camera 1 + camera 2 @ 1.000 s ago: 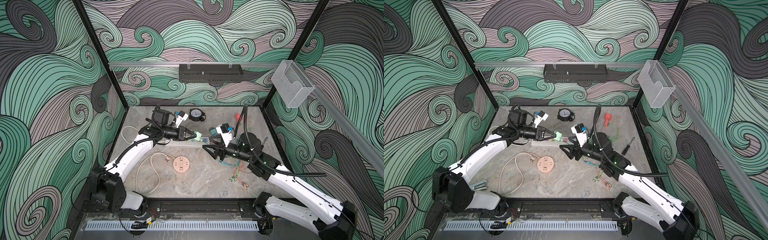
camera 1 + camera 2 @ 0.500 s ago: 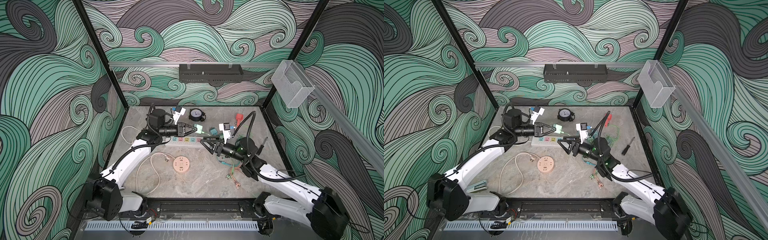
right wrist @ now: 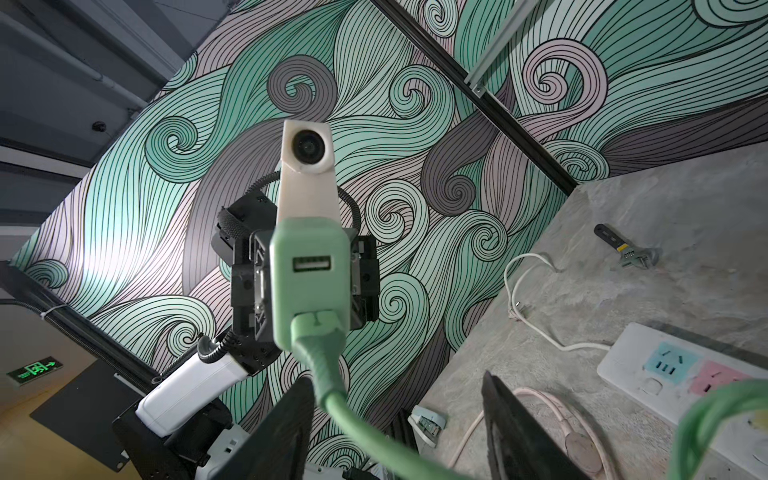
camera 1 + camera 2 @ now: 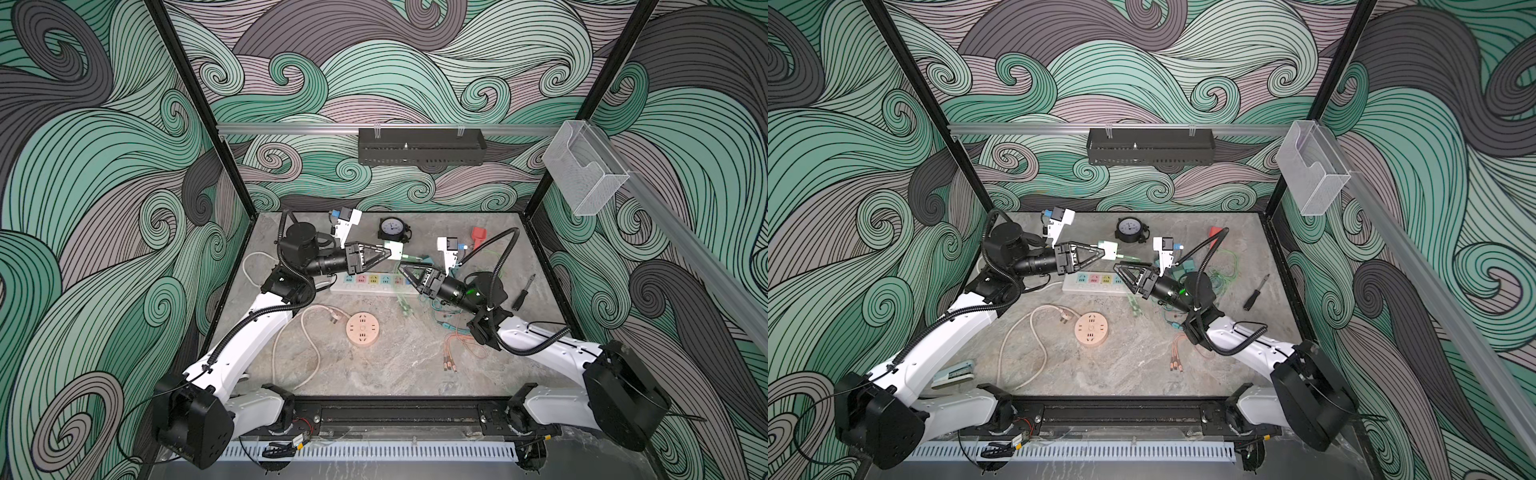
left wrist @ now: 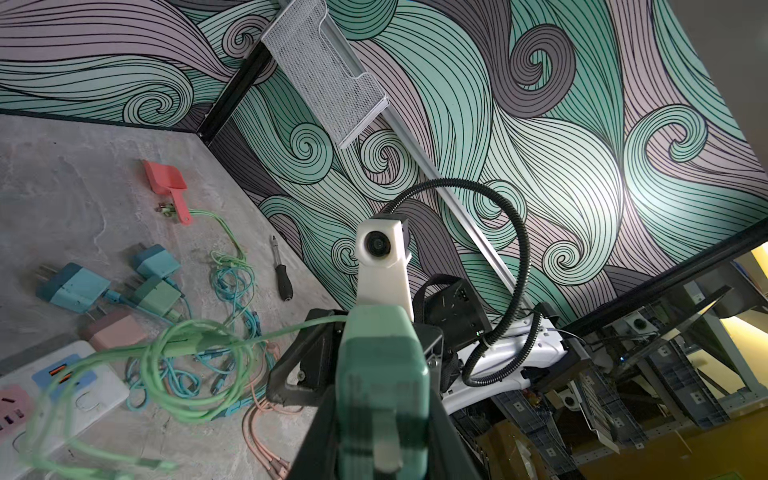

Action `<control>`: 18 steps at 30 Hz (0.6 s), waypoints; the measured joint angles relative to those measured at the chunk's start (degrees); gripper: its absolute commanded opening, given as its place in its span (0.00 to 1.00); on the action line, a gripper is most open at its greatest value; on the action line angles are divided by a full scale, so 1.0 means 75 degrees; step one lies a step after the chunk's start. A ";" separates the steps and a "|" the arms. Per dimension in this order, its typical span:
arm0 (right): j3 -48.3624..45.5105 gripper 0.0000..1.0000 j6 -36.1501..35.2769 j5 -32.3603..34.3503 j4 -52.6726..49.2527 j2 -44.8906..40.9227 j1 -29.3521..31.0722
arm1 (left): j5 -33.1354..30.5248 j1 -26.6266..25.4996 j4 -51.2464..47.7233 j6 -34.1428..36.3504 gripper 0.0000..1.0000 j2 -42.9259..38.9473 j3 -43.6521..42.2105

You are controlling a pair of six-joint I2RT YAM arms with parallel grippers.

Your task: Insert the plug

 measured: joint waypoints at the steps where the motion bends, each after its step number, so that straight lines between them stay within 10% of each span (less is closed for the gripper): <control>1: 0.0020 0.64 0.0017 -0.0009 0.0064 0.0003 0.0000 | 0.0000 0.0000 0.0087 -0.0064 0.00 0.0000 -0.0055; 18: 0.0411 0.56 0.0539 -0.0172 0.1014 0.0504 0.0000 | 0.0006 0.0000 0.0813 -0.0548 0.00 -0.0006 -0.0423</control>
